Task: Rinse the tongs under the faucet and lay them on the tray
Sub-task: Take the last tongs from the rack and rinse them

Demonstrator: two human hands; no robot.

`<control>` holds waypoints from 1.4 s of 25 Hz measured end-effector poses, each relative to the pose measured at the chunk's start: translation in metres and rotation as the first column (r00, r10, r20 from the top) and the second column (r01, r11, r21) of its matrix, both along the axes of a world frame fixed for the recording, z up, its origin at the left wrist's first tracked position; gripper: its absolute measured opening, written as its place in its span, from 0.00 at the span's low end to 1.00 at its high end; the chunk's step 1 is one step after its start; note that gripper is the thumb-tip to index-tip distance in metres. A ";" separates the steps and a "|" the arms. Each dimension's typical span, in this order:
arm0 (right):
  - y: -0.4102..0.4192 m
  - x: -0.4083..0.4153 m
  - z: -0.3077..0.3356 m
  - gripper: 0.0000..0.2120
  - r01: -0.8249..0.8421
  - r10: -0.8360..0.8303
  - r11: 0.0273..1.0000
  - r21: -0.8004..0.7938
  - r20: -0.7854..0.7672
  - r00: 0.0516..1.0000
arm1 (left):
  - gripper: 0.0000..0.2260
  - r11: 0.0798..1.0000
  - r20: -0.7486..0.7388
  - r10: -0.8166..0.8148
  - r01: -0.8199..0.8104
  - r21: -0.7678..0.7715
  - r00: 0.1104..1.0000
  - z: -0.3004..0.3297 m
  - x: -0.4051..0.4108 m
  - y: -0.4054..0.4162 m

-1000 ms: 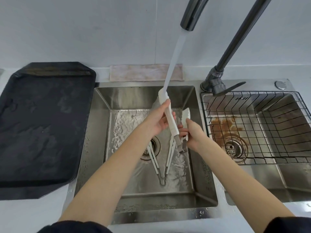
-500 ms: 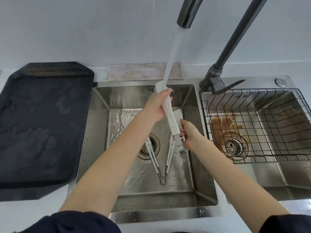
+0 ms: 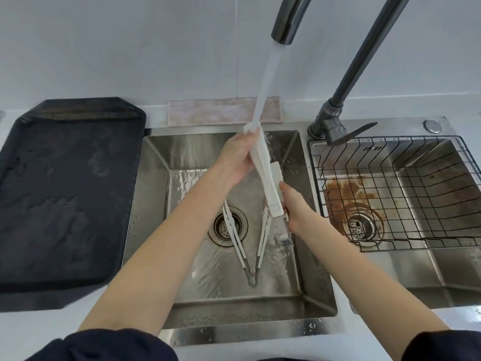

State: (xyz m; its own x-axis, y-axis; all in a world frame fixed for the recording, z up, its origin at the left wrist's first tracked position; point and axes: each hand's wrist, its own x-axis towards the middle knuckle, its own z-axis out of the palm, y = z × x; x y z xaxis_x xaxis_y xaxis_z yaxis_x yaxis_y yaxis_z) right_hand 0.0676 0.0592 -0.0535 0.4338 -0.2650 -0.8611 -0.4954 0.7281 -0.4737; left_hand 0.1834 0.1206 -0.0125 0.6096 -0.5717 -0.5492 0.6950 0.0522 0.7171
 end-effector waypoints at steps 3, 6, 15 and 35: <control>0.002 0.003 0.006 0.17 0.087 -0.081 0.990 -0.114 0.054 0.995 | 0.07 0.994 -0.098 0.019 -0.030 -0.108 0.995 -0.005 0.007 0.008; -0.003 0.004 0.015 0.12 0.162 -0.106 0.924 -0.346 0.173 0.979 | 0.14 0.987 -0.177 0.084 -0.106 -0.119 0.981 -0.010 0.009 0.013; -0.007 0.002 0.055 0.16 0.160 0.103 0.723 -0.672 0.335 0.937 | 0.12 0.995 -0.223 0.092 -0.100 -0.025 0.970 -0.018 -0.007 0.015; 0.032 -0.052 -0.076 0.18 -0.460 0.392 0.751 -0.473 -0.241 0.888 | 0.30 0.807 0.033 -0.170 0.120 0.578 0.985 -0.112 -0.083 0.093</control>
